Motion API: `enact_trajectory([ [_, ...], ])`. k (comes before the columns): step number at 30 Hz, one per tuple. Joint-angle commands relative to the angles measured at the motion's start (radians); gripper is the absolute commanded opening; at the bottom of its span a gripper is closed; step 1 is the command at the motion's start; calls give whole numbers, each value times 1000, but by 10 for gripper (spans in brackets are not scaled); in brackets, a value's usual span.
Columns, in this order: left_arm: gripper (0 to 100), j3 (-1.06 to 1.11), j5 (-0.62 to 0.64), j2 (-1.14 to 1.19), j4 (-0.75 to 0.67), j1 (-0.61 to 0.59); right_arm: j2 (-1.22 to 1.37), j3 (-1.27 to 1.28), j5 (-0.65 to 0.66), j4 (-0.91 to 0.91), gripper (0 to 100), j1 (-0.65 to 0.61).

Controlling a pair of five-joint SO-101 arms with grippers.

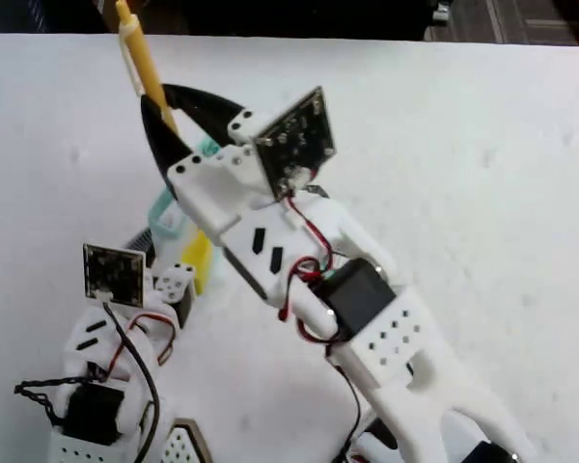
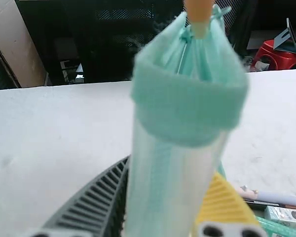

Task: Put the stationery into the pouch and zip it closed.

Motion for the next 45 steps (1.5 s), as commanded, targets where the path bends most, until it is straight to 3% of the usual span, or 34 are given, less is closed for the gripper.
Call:
enact_trajectory([
  [1,189,-25,11,1,-21,13,18,6,-2,-30,17,-7],
  [15,189,-25,11,1,-23,7,-151,172,0,91,22,-2],
  [23,189,-25,11,1,-21,5,-205,173,0,160,241,-2],
  [31,189,-23,11,1,-20,5,-199,172,2,166,224,-4],
  [40,189,-23,11,1,-20,7,-199,172,279,272,223,-102],
  [45,189,-23,11,1,-20,10,-160,170,324,225,223,-42],
])
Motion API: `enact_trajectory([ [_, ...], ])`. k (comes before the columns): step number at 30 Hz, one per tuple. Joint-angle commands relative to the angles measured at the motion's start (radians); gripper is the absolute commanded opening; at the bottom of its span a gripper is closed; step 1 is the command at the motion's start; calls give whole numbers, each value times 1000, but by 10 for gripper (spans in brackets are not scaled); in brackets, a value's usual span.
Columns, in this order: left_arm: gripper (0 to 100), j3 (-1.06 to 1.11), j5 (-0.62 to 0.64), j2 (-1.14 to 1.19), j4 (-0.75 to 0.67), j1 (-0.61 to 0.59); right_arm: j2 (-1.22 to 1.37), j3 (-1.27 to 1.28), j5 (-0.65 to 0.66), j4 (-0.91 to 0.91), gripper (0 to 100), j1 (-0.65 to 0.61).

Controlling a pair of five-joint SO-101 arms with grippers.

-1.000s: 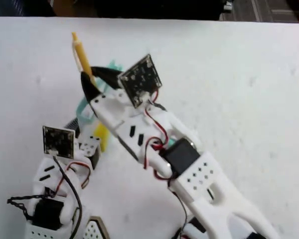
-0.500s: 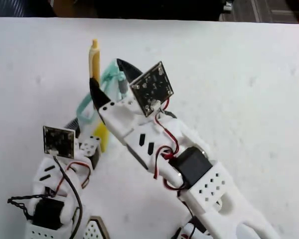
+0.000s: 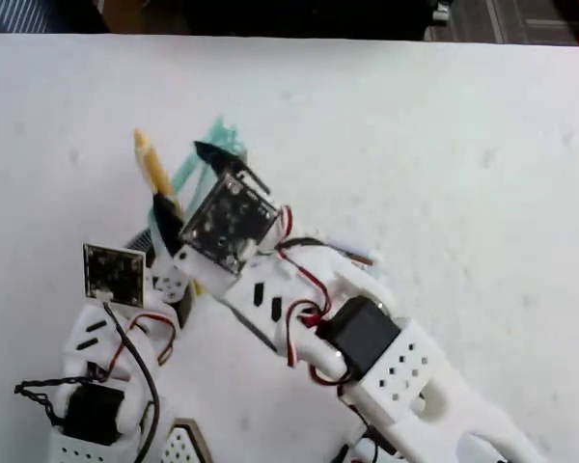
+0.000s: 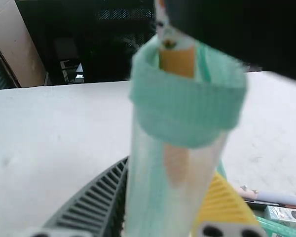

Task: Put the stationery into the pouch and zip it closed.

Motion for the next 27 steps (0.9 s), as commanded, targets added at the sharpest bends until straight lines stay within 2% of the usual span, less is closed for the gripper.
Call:
enact_trajectory([
  [1,189,-23,11,-1,-20,10,36,-14,29,-44,223,62],
  [7,189,-23,11,-1,-20,7,94,-46,26,12,222,173],
  [15,189,-23,11,-1,-20,10,13,-153,28,254,222,148],
  [21,189,-23,11,-1,-20,8,-81,-192,25,274,222,232],
  [27,189,-23,11,-1,-20,7,-197,-190,21,277,222,367],
])
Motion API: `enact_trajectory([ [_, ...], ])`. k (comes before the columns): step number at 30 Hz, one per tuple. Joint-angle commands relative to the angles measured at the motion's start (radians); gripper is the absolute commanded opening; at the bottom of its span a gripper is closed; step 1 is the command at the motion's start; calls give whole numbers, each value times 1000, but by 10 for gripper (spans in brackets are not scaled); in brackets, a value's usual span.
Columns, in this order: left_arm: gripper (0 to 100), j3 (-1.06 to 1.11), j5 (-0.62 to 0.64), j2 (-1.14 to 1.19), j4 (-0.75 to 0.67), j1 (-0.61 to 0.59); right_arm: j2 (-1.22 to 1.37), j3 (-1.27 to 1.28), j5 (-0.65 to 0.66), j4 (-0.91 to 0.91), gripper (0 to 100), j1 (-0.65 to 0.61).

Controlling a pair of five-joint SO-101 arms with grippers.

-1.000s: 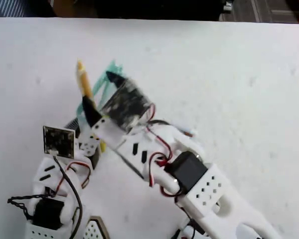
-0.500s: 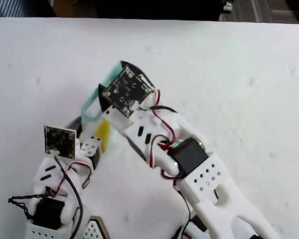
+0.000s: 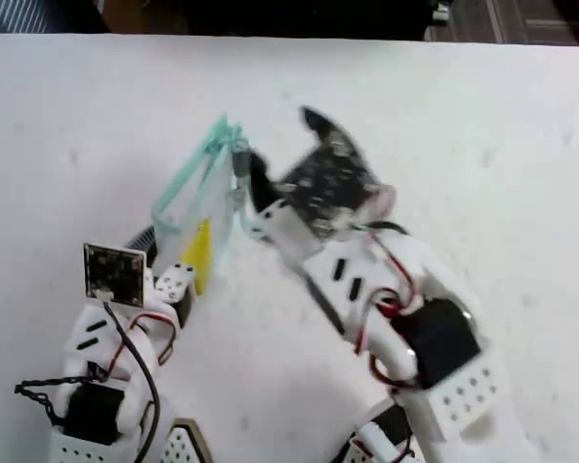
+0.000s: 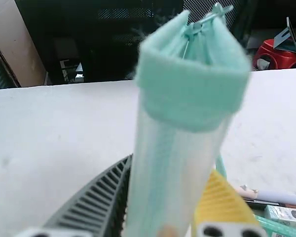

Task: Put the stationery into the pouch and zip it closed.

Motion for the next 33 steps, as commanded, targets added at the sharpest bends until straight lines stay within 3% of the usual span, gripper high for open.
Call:
enact_trajectory([
  [1,186,-23,11,-1,-18,7,-62,-41,5,10,222,87],
  [13,185,-23,14,-1,-18,5,21,114,2,96,222,214],
  [20,185,-23,14,-1,-5,5,213,135,2,96,222,223],
  [26,185,-23,12,-1,-5,5,380,138,-115,51,222,257],
  [33,184,-23,14,-1,-5,5,565,138,-129,-4,222,286],
])
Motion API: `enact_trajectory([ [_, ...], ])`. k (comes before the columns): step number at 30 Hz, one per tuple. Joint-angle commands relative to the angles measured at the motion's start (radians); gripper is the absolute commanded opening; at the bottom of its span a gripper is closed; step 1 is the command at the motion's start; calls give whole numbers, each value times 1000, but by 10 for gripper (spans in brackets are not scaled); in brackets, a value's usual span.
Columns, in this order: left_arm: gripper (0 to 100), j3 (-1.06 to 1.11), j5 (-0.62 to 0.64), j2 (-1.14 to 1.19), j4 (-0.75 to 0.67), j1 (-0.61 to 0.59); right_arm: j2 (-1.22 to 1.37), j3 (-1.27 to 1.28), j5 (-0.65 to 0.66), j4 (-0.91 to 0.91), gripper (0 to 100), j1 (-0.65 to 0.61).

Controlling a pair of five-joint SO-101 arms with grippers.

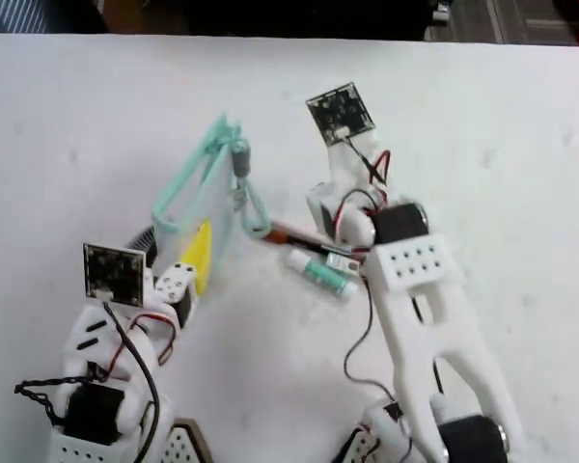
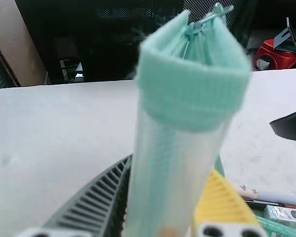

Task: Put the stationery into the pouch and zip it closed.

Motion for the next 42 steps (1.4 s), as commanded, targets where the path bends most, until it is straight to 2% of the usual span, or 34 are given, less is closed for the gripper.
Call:
enact_trajectory([
  [1,184,-23,11,-1,-6,5,58,-8,-6,-39,222,12],
  [6,184,-23,9,-1,-6,5,131,-9,-3,-61,211,13],
  [13,184,-23,8,-1,-6,4,147,-8,-3,-67,14,13],
  [21,184,-21,8,-1,-6,4,147,-3,-3,-67,77,13],
  [29,184,-21,8,-1,-6,4,148,12,-3,-73,77,13],
  [35,184,-11,8,-1,-11,4,148,71,-3,-166,80,13],
  [42,184,-8,8,-1,-14,4,139,75,-8,-182,80,2],
])
